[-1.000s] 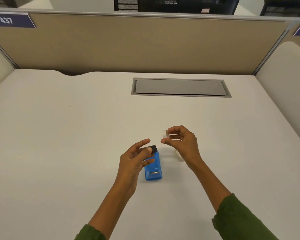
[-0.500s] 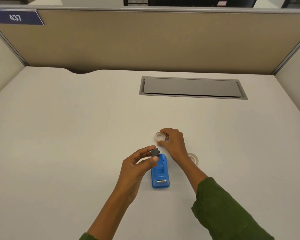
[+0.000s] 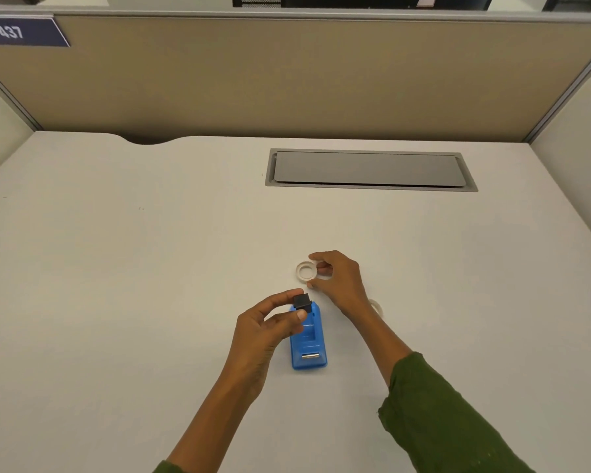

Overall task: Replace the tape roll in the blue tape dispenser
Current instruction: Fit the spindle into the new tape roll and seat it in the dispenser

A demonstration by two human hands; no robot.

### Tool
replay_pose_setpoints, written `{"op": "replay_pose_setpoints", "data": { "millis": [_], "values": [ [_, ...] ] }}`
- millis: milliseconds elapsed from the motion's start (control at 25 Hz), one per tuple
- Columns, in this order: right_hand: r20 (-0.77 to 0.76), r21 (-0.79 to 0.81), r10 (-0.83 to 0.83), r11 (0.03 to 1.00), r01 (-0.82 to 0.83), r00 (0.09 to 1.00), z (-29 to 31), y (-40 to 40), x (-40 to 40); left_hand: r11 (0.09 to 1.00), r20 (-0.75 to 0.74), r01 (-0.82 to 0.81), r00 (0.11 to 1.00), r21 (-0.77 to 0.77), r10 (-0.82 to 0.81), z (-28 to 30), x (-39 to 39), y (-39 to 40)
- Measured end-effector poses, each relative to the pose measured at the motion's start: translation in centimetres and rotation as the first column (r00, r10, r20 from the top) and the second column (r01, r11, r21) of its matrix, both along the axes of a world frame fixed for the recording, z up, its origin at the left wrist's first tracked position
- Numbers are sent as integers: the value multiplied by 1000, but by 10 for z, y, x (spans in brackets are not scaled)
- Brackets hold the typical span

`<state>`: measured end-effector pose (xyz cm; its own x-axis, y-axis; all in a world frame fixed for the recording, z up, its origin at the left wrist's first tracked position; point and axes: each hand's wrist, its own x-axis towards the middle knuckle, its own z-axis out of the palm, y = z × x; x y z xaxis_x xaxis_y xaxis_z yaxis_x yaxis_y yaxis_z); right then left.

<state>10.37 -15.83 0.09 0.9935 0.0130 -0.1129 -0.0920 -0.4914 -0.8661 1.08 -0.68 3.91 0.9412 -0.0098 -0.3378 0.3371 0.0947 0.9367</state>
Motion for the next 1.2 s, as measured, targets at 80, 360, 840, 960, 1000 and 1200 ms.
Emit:
{"op": "replay_pose_setpoints", "data": {
  "millis": [80, 360, 840, 960, 1000, 1200],
  "values": [
    [7, 81, -81, 993, 81, 997, 7, -14, -7, 1000, 4, 17, 1000, -10, -17, 1, 0, 0],
    [-55, -297, -54, 954, 35, 997, 2, -63, -52, 997, 2, 65, 998, -29, -65, 4, -6, -9],
    [-62, -68, -163, 985, 158, 985, 13, -70, -83, 999, 5, 36, 999, -20, -36, 9, -15, -13],
    [-52, 145, -85, 985, 91, 995, 35, -70, -94, 999, 8, 30, 1000, -29, -29, 12, -16, -16],
    [-54, 210, -45, 976, 55, 998, 42, -68, -98, 999, 9, 26, 1000, -28, -26, 13, -16, -17],
    [-12, 352, 109, 931, -97, 994, 64, -57, -115, 1000, 13, 12, 1000, -6, -12, 21, -18, -21]
  ]
}}
